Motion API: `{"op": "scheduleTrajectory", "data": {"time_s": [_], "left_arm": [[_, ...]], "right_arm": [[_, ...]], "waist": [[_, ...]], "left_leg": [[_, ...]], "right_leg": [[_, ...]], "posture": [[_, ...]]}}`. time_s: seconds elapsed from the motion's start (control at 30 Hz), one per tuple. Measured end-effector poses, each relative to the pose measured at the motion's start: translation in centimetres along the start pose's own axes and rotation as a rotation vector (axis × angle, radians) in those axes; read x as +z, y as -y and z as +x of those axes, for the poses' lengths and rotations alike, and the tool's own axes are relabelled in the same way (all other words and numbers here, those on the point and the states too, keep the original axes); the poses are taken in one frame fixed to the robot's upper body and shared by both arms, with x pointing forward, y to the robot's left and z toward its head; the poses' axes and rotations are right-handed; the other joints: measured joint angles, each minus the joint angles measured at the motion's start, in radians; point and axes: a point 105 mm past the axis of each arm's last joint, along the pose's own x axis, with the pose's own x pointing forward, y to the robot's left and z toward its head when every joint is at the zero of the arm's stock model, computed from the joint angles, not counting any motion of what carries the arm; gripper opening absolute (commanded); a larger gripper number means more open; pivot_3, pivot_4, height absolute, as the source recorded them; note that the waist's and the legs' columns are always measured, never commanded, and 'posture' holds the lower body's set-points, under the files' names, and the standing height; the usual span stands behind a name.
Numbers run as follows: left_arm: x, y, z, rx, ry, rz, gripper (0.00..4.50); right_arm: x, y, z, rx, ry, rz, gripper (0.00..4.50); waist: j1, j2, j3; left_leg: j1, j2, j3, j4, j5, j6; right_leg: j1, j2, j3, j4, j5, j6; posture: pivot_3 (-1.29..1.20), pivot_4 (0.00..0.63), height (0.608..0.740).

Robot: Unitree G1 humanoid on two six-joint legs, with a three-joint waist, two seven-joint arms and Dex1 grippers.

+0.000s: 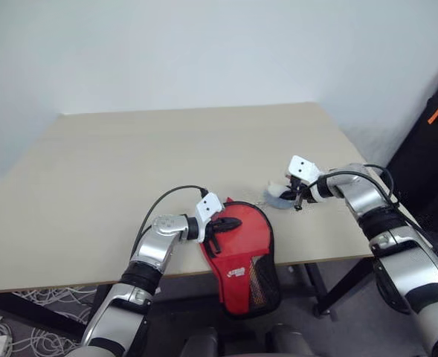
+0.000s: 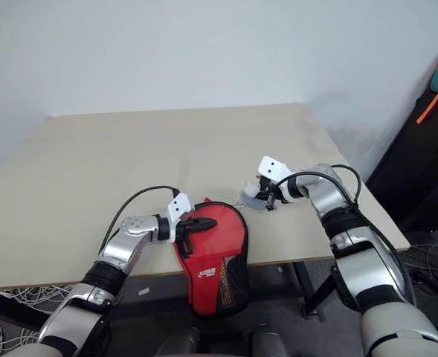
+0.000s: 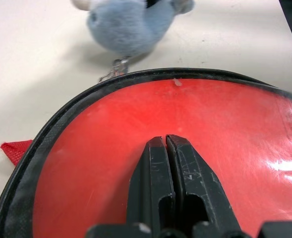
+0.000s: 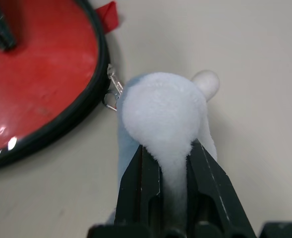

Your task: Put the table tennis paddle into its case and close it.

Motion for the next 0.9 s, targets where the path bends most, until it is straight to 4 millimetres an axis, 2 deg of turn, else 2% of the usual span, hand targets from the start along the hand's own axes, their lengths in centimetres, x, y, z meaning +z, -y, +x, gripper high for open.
{"op": "scheduleTrajectory", "data": {"time_s": [0.13, 0.3, 0.53, 0.9], "left_arm": [[0.1, 0.1, 0.1, -0.011, 0.000, 0.002, 0.00], [0.2, 0.1, 0.3, -0.027, -0.002, -0.003, 0.00], [0.4, 0.1, 0.6, -0.059, -0.007, 0.003, 0.00], [0.5, 0.1, 0.7, -0.081, -0.012, 0.015, 0.00]], "right_arm": [[-1.2, -1.0, -1.6, 0.014, -0.018, -0.001, 0.12], [-1.8, -2.4, -3.3, 0.035, -0.022, -0.015, 0.12], [-2.7, -5.7, -5.8, 0.126, -0.044, -0.023, 0.12], [-1.5, -10.2, -7.4, 0.269, 0.000, -0.046, 0.12]], "waist": [[0.003, 0.000, 0.000], [0.006, 0.000, 0.000], [0.013, -0.001, 0.000], [0.019, -0.004, 0.001]], "left_leg": [[0.000, 0.000, 0.000, 0.000, 0.000, 0.000], [0.000, 0.000, 0.000, 0.001, 0.000, 0.001], [-0.001, -0.001, 0.000, 0.002, -0.001, 0.001], [0.000, 0.000, 0.001, 0.002, -0.001, 0.001]], "right_leg": [[0.000, 0.000, 0.000, 0.000, 0.000, 0.000], [0.000, 0.000, 0.000, -0.001, -0.001, 0.000], [0.000, -0.001, 0.000, -0.001, -0.002, -0.001], [0.000, -0.001, 0.000, -0.001, -0.003, -0.001]], "posture": [[0.00, 0.000, 0.739], [0.00, 0.000, 0.739], [0.00, 0.000, 0.739], [0.00, 0.000, 0.739]]}}
